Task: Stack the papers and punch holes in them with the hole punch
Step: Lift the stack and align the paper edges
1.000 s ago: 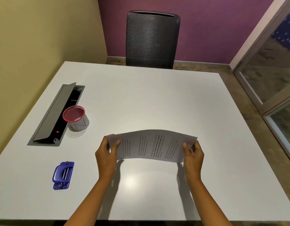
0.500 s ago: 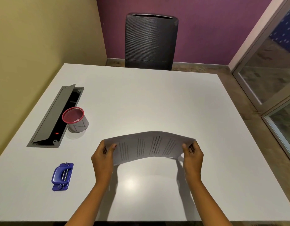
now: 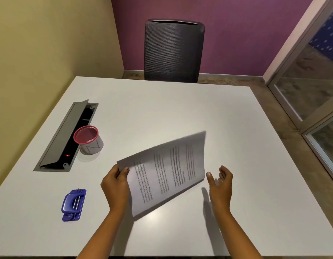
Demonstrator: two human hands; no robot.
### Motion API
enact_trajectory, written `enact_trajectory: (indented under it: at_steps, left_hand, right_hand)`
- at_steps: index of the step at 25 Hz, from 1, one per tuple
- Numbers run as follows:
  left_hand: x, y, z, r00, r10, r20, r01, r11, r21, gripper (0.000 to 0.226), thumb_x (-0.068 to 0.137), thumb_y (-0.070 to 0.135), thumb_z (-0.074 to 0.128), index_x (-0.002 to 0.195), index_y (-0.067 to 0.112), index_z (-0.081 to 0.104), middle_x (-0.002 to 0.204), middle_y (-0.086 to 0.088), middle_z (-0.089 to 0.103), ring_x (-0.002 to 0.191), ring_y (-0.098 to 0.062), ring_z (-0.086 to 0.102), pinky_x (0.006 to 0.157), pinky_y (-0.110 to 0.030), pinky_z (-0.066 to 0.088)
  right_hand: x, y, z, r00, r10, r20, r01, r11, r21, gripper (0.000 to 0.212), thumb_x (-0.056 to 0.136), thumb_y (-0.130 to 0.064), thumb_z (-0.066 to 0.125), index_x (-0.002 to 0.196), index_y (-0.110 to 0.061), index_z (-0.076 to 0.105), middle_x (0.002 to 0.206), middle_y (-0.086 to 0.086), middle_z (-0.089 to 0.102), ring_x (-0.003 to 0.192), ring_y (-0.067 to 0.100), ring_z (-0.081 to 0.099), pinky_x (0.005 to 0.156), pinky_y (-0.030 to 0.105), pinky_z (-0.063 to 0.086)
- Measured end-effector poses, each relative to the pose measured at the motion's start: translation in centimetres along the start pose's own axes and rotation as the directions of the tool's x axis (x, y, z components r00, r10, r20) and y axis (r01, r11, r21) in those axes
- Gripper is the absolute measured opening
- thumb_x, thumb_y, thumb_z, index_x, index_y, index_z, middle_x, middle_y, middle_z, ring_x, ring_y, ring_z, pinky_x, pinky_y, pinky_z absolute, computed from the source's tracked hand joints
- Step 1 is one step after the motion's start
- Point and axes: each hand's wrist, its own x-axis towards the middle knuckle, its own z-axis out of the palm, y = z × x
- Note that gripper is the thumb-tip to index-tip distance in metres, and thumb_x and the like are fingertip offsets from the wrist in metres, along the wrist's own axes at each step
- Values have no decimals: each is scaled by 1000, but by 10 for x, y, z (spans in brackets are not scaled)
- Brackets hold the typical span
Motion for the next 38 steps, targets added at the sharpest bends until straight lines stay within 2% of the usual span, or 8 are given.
enact_trajectory:
  at_steps: [4, 6, 11, 15, 17, 21, 29, 38]
  left_hand:
    - [6, 8, 3, 994, -91, -66, 82, 989, -121, 20, 89, 3, 60, 108, 1, 68, 96, -9, 71, 79, -16, 64, 70, -20, 47]
    - [8, 7, 5, 985, -164, -61, 150, 971, -188, 23, 89, 2, 59, 111, -2, 66, 99, -13, 70, 84, -20, 65, 78, -26, 49]
    - [0, 8, 10, 913, -391, 119, 402, 804, -439, 20, 93, 2, 55, 111, 0, 63, 84, 1, 64, 61, 0, 62, 66, -16, 52]
    - [14, 9, -5, 901, -309, 306, 430, 736, -523, 22, 92, -5, 49, 92, 14, 61, 65, 10, 70, 71, -7, 65, 62, -14, 55]
    - [33, 9, -19, 901, -188, 392, 374, 794, -479, 18, 89, 3, 57, 103, 14, 62, 80, 5, 75, 72, -8, 67, 67, -15, 56]
    - [48, 23, -32, 813, -36, 581, 176, 967, -187, 30, 80, 24, 73, 109, 22, 65, 101, 1, 75, 88, -14, 67, 83, -25, 54]
    - [13, 51, 1, 909, 200, 366, -115, 964, -241, 28, 97, 11, 50, 105, 35, 60, 98, 27, 71, 93, 6, 65, 77, -9, 50]
    - [-2, 17, 1, 951, 103, 291, -62, 987, -147, 36, 94, -2, 48, 97, 31, 62, 84, 27, 69, 81, 9, 60, 75, -5, 44]
  right_hand:
    - [-13, 10, 10, 940, 301, 161, -312, 948, 53, 60, 87, -27, 67, 139, -15, 39, 137, 0, 44, 134, 23, 40, 101, 32, 40]
    - [-16, 11, 16, 887, 321, 332, -395, 900, 186, 58, 83, -31, 69, 134, -13, 48, 134, 1, 54, 127, 21, 49, 105, 36, 41]
    - [-21, -29, 32, 883, 53, 467, -205, 938, 280, 17, 95, -11, 55, 108, -15, 65, 108, 2, 74, 107, 21, 67, 88, 26, 52]
    - [-12, -55, 34, 929, -96, 358, 40, 986, 161, 26, 94, -7, 53, 99, -28, 68, 101, -5, 75, 96, 19, 71, 85, 32, 55]
    - [-7, -62, 31, 935, -133, 329, 111, 990, 87, 24, 93, -7, 53, 95, -25, 69, 94, -2, 75, 90, 21, 70, 80, 34, 53]
    - [-6, -68, 24, 927, -220, 305, 227, 974, 11, 18, 93, -6, 52, 93, -15, 67, 83, -1, 72, 71, 7, 63, 64, 15, 47]
    - [-15, -53, 34, 936, -290, 200, 286, 957, 50, 14, 96, -7, 51, 87, -12, 60, 85, -6, 68, 70, -4, 58, 64, 6, 44]
    - [-20, -25, 33, 966, -169, 197, 163, 985, 50, 37, 92, 4, 52, 84, -30, 62, 86, -3, 67, 77, 8, 58, 70, 8, 44]
